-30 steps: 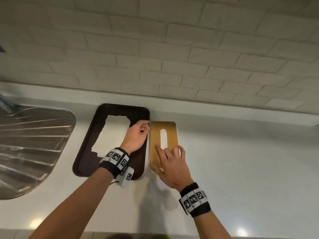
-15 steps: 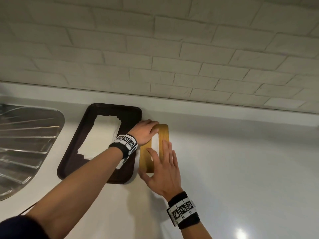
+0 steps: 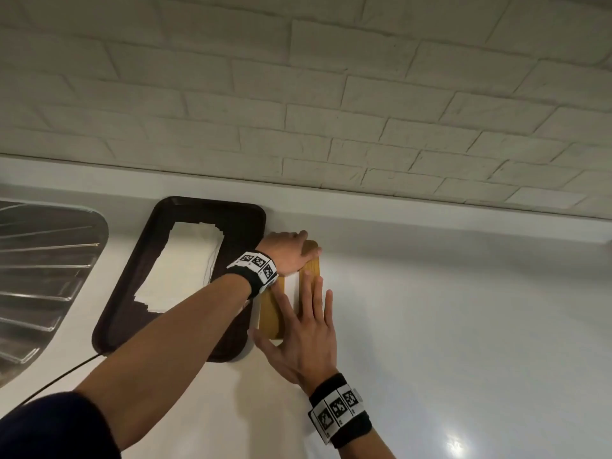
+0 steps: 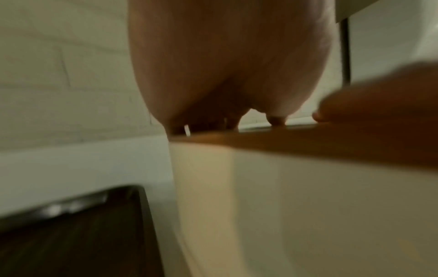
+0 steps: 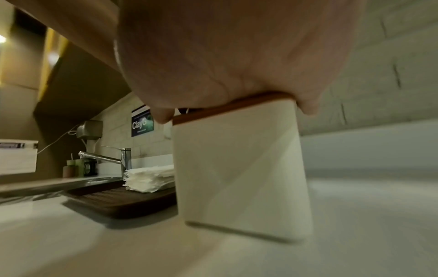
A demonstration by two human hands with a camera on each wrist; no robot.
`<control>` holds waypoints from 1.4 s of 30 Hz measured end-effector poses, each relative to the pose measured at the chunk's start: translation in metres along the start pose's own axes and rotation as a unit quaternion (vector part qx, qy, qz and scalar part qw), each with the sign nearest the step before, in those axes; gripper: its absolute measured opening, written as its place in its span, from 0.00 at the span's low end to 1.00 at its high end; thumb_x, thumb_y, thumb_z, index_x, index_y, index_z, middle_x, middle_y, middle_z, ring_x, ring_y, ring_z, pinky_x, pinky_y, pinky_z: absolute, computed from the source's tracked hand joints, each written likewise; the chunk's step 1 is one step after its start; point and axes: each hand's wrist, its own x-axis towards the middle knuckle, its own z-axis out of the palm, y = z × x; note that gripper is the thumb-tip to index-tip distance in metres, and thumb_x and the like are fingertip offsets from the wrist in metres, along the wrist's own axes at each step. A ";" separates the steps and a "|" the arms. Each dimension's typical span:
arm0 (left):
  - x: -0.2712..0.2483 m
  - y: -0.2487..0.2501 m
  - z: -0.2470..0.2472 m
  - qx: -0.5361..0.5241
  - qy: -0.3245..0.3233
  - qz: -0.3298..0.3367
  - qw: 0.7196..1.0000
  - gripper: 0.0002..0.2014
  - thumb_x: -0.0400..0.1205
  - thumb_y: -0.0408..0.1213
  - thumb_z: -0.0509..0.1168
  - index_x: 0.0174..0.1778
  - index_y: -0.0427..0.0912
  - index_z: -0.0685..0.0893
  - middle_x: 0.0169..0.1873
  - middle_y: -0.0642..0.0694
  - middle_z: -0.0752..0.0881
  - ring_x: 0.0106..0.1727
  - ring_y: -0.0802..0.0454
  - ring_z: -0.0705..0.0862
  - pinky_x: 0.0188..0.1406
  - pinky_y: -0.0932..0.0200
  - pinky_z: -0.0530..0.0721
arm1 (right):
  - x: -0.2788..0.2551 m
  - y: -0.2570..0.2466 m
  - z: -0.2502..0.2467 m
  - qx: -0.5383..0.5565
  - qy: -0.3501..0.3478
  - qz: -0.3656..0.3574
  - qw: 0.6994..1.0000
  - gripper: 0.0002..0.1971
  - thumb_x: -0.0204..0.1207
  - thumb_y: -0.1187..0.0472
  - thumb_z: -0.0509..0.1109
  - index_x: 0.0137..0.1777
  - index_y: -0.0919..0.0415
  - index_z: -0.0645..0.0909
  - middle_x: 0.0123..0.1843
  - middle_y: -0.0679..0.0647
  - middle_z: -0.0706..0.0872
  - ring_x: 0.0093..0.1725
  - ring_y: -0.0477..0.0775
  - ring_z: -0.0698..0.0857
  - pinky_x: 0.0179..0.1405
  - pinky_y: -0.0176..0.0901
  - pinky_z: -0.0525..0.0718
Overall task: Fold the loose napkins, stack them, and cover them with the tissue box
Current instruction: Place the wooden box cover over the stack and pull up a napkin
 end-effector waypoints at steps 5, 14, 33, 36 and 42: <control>-0.001 -0.001 0.009 0.009 -0.014 0.002 1.000 0.37 0.92 0.67 0.42 0.85 0.43 0.69 0.84 0.39 0.75 0.84 0.36 0.74 0.84 0.35 0.70 | 0.001 0.006 0.003 0.001 -0.014 -0.009 1.000 0.44 0.84 0.18 0.45 0.96 0.35 0.43 0.97 0.63 0.35 0.94 0.65 0.26 0.94 0.72 0.38; -0.106 0.006 0.070 -0.144 0.148 -0.050 0.977 0.35 0.96 0.58 0.38 0.95 0.41 0.46 0.96 0.40 0.45 0.96 0.42 0.43 0.96 0.40 0.53 | -0.028 0.037 0.018 0.081 0.011 0.018 0.996 0.41 0.94 0.32 0.43 0.97 0.52 0.33 0.97 0.47 0.29 0.96 0.51 0.33 0.97 0.63 0.44; -0.085 -0.013 0.060 -0.280 0.169 -0.049 0.944 0.29 0.96 0.53 0.47 0.95 0.55 0.51 0.94 0.63 0.46 0.77 0.47 0.83 0.69 0.42 0.90 | 0.123 0.084 -0.016 -0.014 -0.105 -0.065 0.992 0.35 0.94 0.34 0.35 0.97 0.46 0.39 0.99 0.44 0.45 0.97 0.61 0.44 0.94 0.77 0.43; -0.085 -0.015 0.061 -0.299 0.166 -0.043 0.939 0.28 0.96 0.53 0.45 0.95 0.58 0.50 0.94 0.65 0.46 0.77 0.47 0.83 0.70 0.45 0.89 | 0.116 0.078 -0.021 -0.094 -0.048 -0.095 0.990 0.32 0.95 0.41 0.45 0.96 0.51 0.58 0.97 0.51 0.59 0.96 0.68 0.54 0.92 0.80 0.55; -0.084 -0.016 0.060 -0.292 0.168 -0.028 0.941 0.29 0.97 0.50 0.47 0.96 0.54 0.53 0.95 0.62 0.46 0.73 0.45 0.86 0.66 0.51 0.89 | 0.079 0.052 -0.012 -0.004 0.068 -0.118 0.991 0.16 0.85 0.47 0.67 0.67 0.45 0.90 0.72 0.43 0.87 0.76 0.54 0.79 0.71 0.57 0.80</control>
